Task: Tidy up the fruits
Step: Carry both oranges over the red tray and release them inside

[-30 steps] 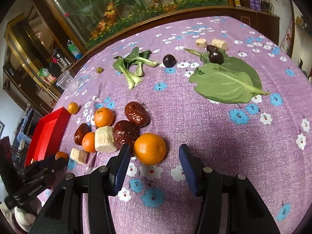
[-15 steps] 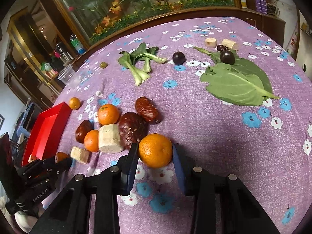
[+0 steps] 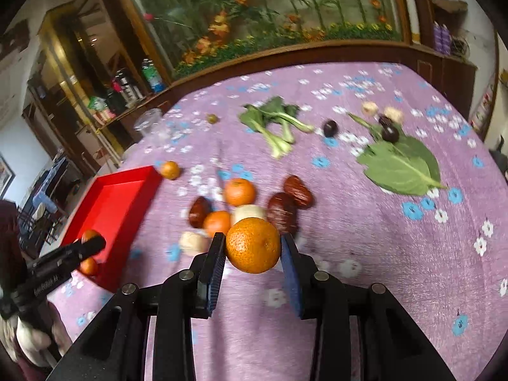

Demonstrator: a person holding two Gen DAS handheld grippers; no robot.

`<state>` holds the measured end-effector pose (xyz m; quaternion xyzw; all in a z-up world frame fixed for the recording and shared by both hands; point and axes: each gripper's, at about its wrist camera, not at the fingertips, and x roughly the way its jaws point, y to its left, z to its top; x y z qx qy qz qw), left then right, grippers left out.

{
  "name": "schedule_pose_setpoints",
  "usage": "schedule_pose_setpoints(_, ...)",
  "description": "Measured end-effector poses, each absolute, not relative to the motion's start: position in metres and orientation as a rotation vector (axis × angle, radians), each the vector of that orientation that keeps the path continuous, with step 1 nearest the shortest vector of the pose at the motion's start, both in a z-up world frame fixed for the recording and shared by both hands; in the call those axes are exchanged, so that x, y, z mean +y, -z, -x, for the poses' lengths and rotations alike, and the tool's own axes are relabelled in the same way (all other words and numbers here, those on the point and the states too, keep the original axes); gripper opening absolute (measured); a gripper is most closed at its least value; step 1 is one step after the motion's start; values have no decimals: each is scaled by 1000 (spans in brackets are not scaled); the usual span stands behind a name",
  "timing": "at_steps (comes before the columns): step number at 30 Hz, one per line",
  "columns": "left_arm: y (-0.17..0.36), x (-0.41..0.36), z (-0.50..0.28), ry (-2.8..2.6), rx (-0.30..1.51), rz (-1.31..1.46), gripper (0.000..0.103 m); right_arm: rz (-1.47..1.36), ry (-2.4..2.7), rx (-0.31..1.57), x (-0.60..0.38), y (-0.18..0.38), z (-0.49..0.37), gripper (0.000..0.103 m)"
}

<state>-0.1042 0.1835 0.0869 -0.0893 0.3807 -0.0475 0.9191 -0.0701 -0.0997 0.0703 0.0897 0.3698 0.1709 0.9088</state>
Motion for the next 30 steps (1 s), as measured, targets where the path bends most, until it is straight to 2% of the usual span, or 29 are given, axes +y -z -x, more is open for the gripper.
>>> schedule_pose_setpoints(11, -114, 283, 108, -110, 738, 139, 31, -120, -564, 762, 7, -102, 80, 38)
schedule_pose_setpoints(19, -79, 336, 71, -125, 846, 261, 31, 38, -699, 856, 127, -71, 76, 38)
schedule_pose_setpoints(26, -56, 358, 57, -127, 892, 341, 31, 110, -726, 935, 185, -37, 60, 39)
schedule_pose_setpoints(29, -52, 365, 58, -118, 897, 365, 34, 112, -722, 947, 196, -30, 52, 39)
schedule_pose_setpoints(30, -51, 367, 58, -118, 896, 375, 39, 116, -720, 944, 197, -30, 51, 39)
